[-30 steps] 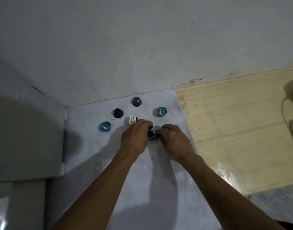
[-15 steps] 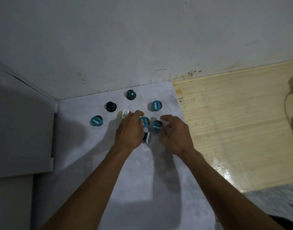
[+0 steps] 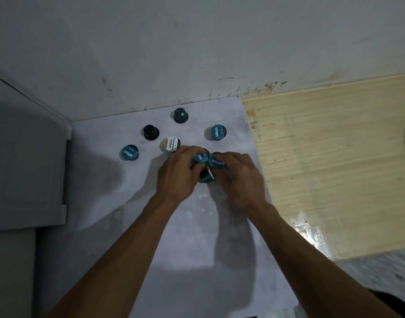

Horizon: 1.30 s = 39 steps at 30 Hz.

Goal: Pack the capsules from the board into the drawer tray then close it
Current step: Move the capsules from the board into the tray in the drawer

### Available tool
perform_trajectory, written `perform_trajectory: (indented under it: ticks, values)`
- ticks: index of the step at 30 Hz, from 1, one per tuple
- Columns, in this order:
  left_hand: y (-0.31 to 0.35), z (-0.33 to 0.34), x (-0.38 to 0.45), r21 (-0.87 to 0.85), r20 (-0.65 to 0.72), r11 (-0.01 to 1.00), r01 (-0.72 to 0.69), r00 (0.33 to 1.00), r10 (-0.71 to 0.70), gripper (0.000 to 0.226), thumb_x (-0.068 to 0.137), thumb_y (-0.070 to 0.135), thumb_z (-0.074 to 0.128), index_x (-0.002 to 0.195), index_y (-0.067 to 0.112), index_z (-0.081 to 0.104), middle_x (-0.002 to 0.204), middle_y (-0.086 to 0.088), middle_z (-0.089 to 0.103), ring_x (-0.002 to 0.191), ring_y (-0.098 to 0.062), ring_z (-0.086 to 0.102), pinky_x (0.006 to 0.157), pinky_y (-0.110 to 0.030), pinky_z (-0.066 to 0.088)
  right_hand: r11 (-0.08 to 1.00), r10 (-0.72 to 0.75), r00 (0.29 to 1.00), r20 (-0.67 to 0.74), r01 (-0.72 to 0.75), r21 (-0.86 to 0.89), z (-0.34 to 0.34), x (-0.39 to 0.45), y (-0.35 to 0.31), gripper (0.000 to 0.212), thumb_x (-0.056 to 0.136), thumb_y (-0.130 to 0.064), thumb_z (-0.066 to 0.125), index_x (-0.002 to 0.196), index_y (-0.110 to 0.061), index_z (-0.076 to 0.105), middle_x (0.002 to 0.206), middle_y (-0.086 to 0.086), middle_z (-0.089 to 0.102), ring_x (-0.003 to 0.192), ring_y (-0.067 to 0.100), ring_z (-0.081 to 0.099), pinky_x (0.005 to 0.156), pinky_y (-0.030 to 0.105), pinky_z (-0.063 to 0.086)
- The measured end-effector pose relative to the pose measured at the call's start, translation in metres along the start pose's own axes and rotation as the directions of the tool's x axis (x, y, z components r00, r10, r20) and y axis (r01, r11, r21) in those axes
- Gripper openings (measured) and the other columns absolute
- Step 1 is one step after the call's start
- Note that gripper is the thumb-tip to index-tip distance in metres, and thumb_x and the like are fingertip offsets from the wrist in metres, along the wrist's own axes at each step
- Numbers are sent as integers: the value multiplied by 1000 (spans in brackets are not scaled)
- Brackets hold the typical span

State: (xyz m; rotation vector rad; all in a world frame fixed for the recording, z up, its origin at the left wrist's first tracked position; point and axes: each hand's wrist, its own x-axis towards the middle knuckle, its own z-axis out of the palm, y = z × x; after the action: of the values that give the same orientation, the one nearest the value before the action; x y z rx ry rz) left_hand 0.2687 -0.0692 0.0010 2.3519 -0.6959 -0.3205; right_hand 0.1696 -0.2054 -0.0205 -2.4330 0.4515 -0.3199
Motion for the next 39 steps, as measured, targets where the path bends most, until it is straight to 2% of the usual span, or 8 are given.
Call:
perform_trajectory:
  ticks: [4,15,20,25,27,32,35,39]
  values:
    - [-6,2,-6,-52,-98,998,-27,995,22,21,86,15,68,106,18,68,107,1,68,90,-16,65,77,-40,58,1000,17,1000,-25,-16,20,2,3,0,28,89,-26,67,115,-17,67,114,0,68,104,19,58,82,34,53]
    - [-16,12,-11,-138,-174,990,-2,984,-23,19,83,21,73,100,21,64,97,2,72,78,-14,68,69,-40,59,997,-79,992,-100,79,-5,13,2,9,24,89,-24,67,111,-14,68,110,2,68,101,21,59,77,37,54]
    - [-16,8,-21,-179,-247,984,-10,968,-35,18,82,19,75,98,17,67,90,2,72,67,-12,65,65,-38,58,997,-70,991,-110,74,33,12,1,7,24,89,-28,66,109,-15,69,110,1,68,102,18,60,81,30,52]
    - [-6,-25,-50,-185,-321,981,56,940,-114,22,80,22,78,100,18,69,81,10,64,59,-1,58,61,-10,48,996,-42,987,-152,54,76,-11,1,-4,22,88,-24,69,108,-16,68,110,1,68,99,18,62,79,25,49]
    - [-1,-42,-70,-197,-350,977,81,925,-147,22,79,22,79,99,18,69,86,12,65,64,1,59,60,-5,43,991,-63,980,-188,83,100,-24,-1,-18,22,86,-23,72,106,-15,69,107,1,69,90,17,63,71,25,49]
    - [14,-98,-134,-265,-417,961,82,888,-191,20,80,19,78,96,17,68,85,14,67,63,-5,60,57,-10,44,968,-140,963,-229,182,174,-50,-18,-81,22,82,-22,77,102,-13,71,100,3,70,77,14,65,62,27,52]
    - [15,-132,-178,-261,-447,961,92,871,-204,20,80,21,78,96,22,67,79,26,62,63,-3,60,53,-12,43,942,-163,962,-219,218,257,-53,-39,-132,22,81,-24,77,98,-11,70,93,4,69,73,14,63,61,20,49]
    - [2,-172,-237,-223,-476,965,142,848,-234,23,78,19,80,98,23,69,73,24,59,62,0,59,55,-5,41,915,-254,959,-122,280,292,-42,-77,-200,22,79,-23,79,98,-16,71,93,-3,69,72,6,59,58,10,41]
